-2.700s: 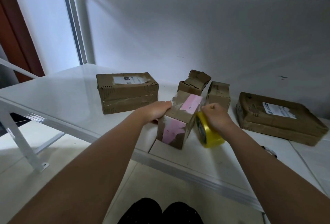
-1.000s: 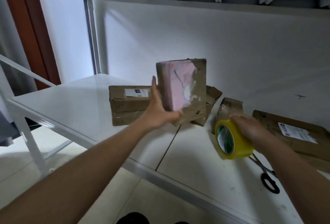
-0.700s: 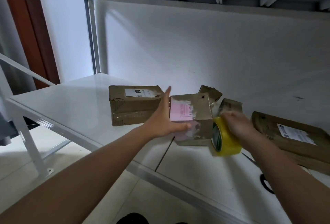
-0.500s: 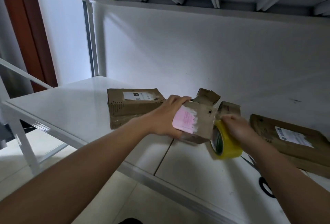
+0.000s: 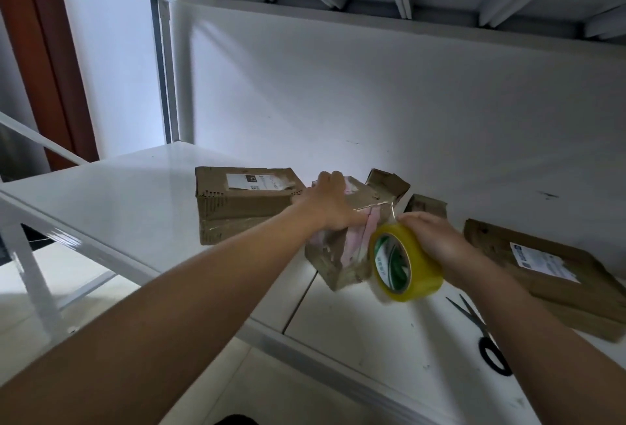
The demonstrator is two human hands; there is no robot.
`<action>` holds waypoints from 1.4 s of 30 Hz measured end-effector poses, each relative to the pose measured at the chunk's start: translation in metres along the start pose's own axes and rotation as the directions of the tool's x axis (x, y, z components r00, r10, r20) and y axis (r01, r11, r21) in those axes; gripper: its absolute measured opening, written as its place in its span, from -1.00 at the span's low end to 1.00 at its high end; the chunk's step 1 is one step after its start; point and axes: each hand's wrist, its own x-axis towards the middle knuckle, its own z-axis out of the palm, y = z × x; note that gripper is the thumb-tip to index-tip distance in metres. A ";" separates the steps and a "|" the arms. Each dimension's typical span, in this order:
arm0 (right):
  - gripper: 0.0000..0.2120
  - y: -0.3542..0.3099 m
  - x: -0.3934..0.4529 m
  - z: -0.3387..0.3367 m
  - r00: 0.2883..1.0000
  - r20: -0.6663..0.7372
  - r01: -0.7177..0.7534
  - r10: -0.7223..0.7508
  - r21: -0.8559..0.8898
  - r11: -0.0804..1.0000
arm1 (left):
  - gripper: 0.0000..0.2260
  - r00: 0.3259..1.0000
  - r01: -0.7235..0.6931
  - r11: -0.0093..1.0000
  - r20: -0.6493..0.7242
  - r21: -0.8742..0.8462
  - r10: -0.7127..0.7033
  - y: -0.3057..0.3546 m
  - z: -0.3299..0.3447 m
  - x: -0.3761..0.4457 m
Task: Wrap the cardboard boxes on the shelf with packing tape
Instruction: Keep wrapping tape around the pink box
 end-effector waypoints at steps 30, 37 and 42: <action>-0.57 -0.036 0.002 -0.051 0.970 0.173 0.171 -0.174 0.031 0.985 | -0.65 0.994 -0.054 0.976 -0.107 -0.213 0.031 0.026 -0.036 0.017; -0.59 -0.074 0.028 -0.034 0.973 0.164 0.231 -0.166 -0.582 0.780 | -0.72 0.984 0.094 0.990 -0.139 -0.101 -0.108 0.010 -0.029 0.030; -0.64 -0.096 0.045 -0.012 0.973 0.202 0.231 -0.115 -0.784 0.576 | -0.69 0.966 0.199 0.979 -0.172 0.032 -0.191 -0.001 -0.022 0.039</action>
